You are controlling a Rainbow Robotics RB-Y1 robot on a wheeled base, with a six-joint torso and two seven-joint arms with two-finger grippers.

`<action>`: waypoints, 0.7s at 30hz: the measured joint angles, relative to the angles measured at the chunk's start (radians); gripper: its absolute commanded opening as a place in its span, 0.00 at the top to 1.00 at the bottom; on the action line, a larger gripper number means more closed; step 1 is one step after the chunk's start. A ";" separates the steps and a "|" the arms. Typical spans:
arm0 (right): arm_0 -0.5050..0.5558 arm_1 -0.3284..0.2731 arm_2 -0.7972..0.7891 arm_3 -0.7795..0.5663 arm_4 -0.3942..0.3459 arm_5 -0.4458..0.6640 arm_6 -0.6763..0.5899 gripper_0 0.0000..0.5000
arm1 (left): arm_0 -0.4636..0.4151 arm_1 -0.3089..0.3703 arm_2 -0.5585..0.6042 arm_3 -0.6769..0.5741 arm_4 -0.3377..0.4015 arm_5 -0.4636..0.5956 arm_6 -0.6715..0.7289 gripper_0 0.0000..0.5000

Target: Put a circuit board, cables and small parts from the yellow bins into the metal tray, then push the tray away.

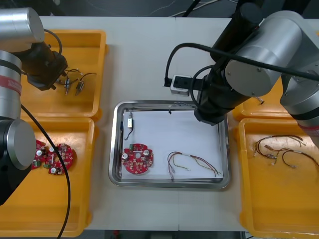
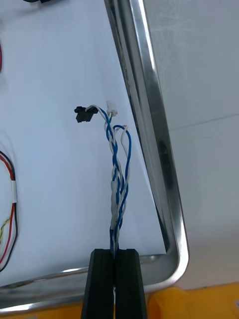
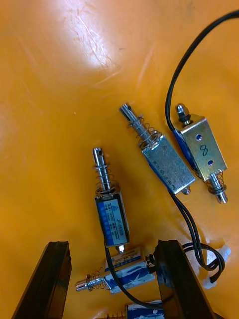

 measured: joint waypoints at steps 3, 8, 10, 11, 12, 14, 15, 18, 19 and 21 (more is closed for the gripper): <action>0.011 0.000 0.036 0.000 0.019 -0.039 0.001 1.00 | 0.000 -0.004 0.000 0.000 0.000 0.000 0.000 0.00; 0.025 0.000 0.074 0.008 0.033 -0.084 0.006 1.00 | 0.000 -0.005 0.000 0.000 -0.004 0.000 0.000 0.00; 0.026 0.000 0.090 0.022 0.045 -0.104 0.015 1.00 | 0.000 -0.005 0.000 0.000 -0.008 0.000 0.000 0.00; 0.026 0.000 0.099 0.031 0.052 -0.114 0.026 1.00 | 0.000 -0.005 0.000 0.000 -0.012 0.000 0.000 0.00; 0.026 0.000 0.107 0.042 0.059 -0.125 0.039 1.00 | 0.000 -0.005 0.000 0.000 -0.016 0.000 0.000 0.00; 0.026 0.000 0.126 0.063 0.069 -0.146 0.062 1.00 | 0.000 -0.005 0.000 0.000 -0.025 0.000 0.000 0.00; 0.026 0.000 0.134 0.076 0.070 -0.158 0.067 1.00 | 0.000 -0.005 0.000 0.000 -0.029 0.000 0.000 0.00; 0.026 0.000 0.153 0.109 0.072 -0.182 0.067 1.00 | 0.000 -0.005 0.000 0.000 -0.034 0.000 0.000 0.00; 0.026 0.000 0.157 0.118 0.073 -0.188 0.067 1.00 | 0.000 -0.005 0.000 0.000 -0.035 0.000 0.000 0.00; 0.026 0.002 0.167 0.136 0.077 -0.202 0.068 1.00 | 0.000 -0.005 0.000 0.001 -0.037 0.000 0.000 0.00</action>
